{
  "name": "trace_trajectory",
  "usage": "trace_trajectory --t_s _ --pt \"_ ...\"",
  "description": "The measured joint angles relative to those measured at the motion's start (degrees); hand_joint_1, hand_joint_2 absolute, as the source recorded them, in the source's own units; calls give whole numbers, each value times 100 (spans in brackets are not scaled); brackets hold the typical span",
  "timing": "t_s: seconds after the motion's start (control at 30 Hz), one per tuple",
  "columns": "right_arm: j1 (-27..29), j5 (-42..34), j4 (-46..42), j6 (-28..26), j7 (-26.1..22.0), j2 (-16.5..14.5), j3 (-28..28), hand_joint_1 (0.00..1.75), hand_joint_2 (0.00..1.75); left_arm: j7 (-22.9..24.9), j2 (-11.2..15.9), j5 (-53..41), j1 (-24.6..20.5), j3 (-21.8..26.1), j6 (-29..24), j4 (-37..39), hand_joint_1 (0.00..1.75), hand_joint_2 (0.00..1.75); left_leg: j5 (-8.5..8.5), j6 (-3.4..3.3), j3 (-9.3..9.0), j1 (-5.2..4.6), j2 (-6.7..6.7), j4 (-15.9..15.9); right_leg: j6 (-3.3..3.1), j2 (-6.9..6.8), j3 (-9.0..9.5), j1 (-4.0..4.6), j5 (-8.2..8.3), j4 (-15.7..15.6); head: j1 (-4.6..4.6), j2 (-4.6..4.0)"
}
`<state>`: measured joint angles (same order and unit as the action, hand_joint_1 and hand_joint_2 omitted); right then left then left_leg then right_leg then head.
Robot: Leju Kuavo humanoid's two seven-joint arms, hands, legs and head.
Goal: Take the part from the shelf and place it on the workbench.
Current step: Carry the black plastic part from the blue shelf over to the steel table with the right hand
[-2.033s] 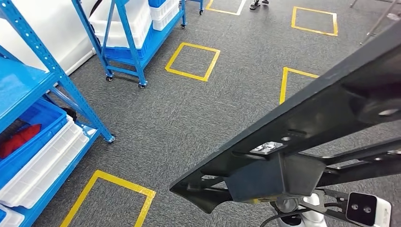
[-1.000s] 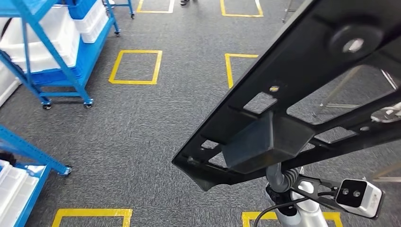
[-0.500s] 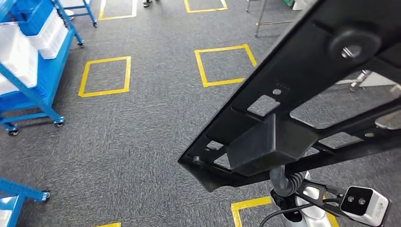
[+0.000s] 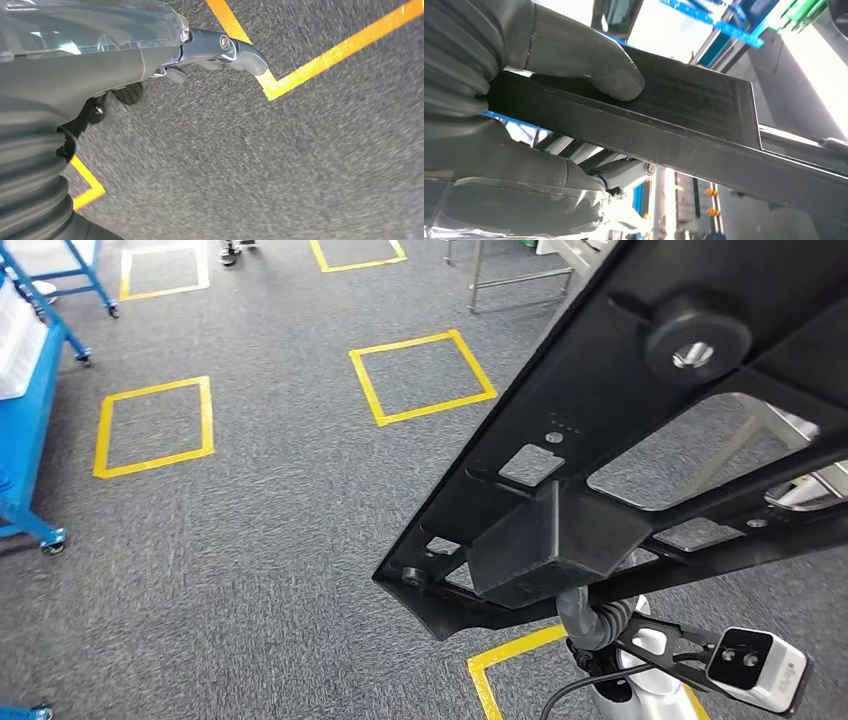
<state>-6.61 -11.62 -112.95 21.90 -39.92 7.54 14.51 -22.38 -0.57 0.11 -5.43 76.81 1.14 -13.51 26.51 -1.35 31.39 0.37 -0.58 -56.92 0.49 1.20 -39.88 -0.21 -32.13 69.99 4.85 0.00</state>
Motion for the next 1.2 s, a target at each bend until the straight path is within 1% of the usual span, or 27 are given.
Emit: trace_trajectory --t_s 0.03,0.07,0.1,0.17,0.23,0.27,0.33,0.37,0.43,0.5,0.53,0.57,0.6,0.63,0.67,0.73,0.77,0.8,0.83,0.87,0.93,1.0,1.03,1.07,1.1,1.13,1.2 --pt "3 2 20 -17 1 0 12 175 175 -1 -3 1 10 0 -1 0 0 175 5 -4 3 -8 -72 -2 18 -43 -151 -15 -110 310 0 0" --pt "8 1 39 -28 1 0 18 175 175 -1 -4 1 13 0 -1 0 0 175 12 -3 3 -13 -143 -4 32 -67 -215 -29 -116 444 0 0" --pt "13 -1 54 -33 1 0 20 175 175 -1 -5 2 12 0 -1 0 0 175 19 2 0 -14 -209 -6 43 -92 -166 -42 -18 360 0 0" --pt "19 -5 68 -37 1 1 20 175 175 -1 -10 2 8 0 -2 0 0 175 43 30 -26 -16 -327 -12 38 -241 231 -52 338 -377 0 0" --pt "27 -5 67 -31 -1 2 20 175 175 0 -14 2 8 0 -10 0 0 175 77 82 -50 -40 -425 -26 -14 -409 568 -14 541 -1024 1 0" --pt "34 -5 66 -24 -2 1 20 175 175 2 -15 2 9 0 -18 0 0 175 91 112 -60 -50 -470 -31 -45 -439 622 9 553 -1144 1 0" --pt "65 3 63 0 -3 0 20 175 175 8 -17 2 4 0 -36 0 0 175 111 176 -82 -51 -554 -30 -110 -325 612 25 562 -1159 1 0" --pt "87 10 60 24 -3 -3 20 175 175 13 -21 2 -3 1 -48 0 0 175 142 213 -89 -39 -513 -53 -141 -269 620 15 574 -1179 0 0" --pt "116 31 54 74 -3 -15 20 175 175 22 -30 1 0 4 -71 0 0 175 362 269 26 -7 -274 -367 -207 -162 647 -12 600 -1225 0 0" --pt "140 45 53 95 -2 -36 20 175 175 28 -32 -2 24 11 -92 0 0 175 734 296 367 13 -43 -1108 -241 -52 650 -7 605 -1231 1 0" --pt "157 49 54 94 -2 -46 20 175 175 30 -32 -2 37 15 -102 0 0 175 864 305 548 16 -9 -1474 -246 16 650 -2 605 -1228 1 0" --pt "176 55 54 95 -2 -51 19 175 175 30 -32 1 45 21 -108 0 0 175 891 310 663 17 6 -1685 -249 86 652 2 606 -1223 1 0" --pt "196 63 52 95 -2 -54 19 175 175 27 -32 2 51 25 -109 0 0 175 804 309 681 19 13 -1684 -248 161 656 4 605 -1214 1 0" --pt "220 72 44 95 -2 -57 19 175 175 19 -30 3 53 27 -105 0 0 175 612 303 587 23 35 -1446 -241 235 662 3 600 -1202 1 0" --pt "250 77 26 99 -2 -60 18 175 175 5 -26 4 52 28 -92 0 0 175 376 292 419 32 115 -1047 -230 306 665 -1 593 -1184 1 0" --pt "309 68 -28 126 -2 -63 14 175 175 -22 -11 -1 46 30 -59 0 0 175 108 264 112 47 370 -347 -182 437 640 -1 580 -1143 1 0" --pt "337 58 -53 149 -2 -64 10 175 175 -33 -5 -3 43 30 -45 0 0 175 80 245 39 45 459 -178 -149 498 614 -9 583 -1132 1 0" --pt "364 46 -71 171 -3 -64 6 175 175 -38 -1 -4 36 31 -37 0 0 175 104 220 19 34 476 -137 -112 559 591 -20 595 -1133 1 0" --pt "391 39 -86 187 -2 -65 2 175 175 -43 1 -4 27 31 -33 0 0 175 92 188 10 28 418 -116 -71 626 575 -33 613 -1145 1 0" --pt "418 33 -98 203 -2 -66 -3 175 175 -44 2 3 15 31 -32 0 0 175 72 145 0 32 347 -85 -40 615 566 -39 611 -1139 1 0" --pt "436 23 -116 243 -2 -70 -23 175 175 -44 0 5 3 31 -31 0 0 175 31 62 -20 46 198 -20 2 366 455 -18 450 -910 -1 0" --pt "441 9 -120 280 -2 -91 -52 175 175 -44 -2 1 22 31 -32 0 0 175 22 16 -21 31 50 -1 30 49 161 -16 102 -286 -1 0" --pt "451 3 -117 288 -2 -107 -68 175 175 -44 -2 0 36 31 -33 0 0 175 26 9 -18 21 -29 -2 47 -15 -5 -29 -46 63 -1 0" --pt "466 -1 -115 290 -2 -120 -83 175 175 -45 -2 1 44 31 -33 0 0 175 31 6 -16 14 -104 -4 63 -44 -113 -43 -106 288 0 0" --pt "480 -4 -113 291 -2 -130 -101 175 175 -46 -2 1 45 31 -32 0 0 175 36 7 -15 10 -179 -6 74 -68 -132 -53 -70 336 0 0" --pt "491 -10 -111 293 -2 -137 -118 175 175 -47 -2 2 41 31 -30 0 0 175 43 13 -18 9 -246 -8 80 -99 -41 -61 60 170 0 0" --pt "506 -42 -115 300 -2 -142 -155 175 175 -50 -5 2 30 31 -20 0 0 175 66 42 -40 3 -359 -16 60 -302 366 -50 385 -580 0 0"
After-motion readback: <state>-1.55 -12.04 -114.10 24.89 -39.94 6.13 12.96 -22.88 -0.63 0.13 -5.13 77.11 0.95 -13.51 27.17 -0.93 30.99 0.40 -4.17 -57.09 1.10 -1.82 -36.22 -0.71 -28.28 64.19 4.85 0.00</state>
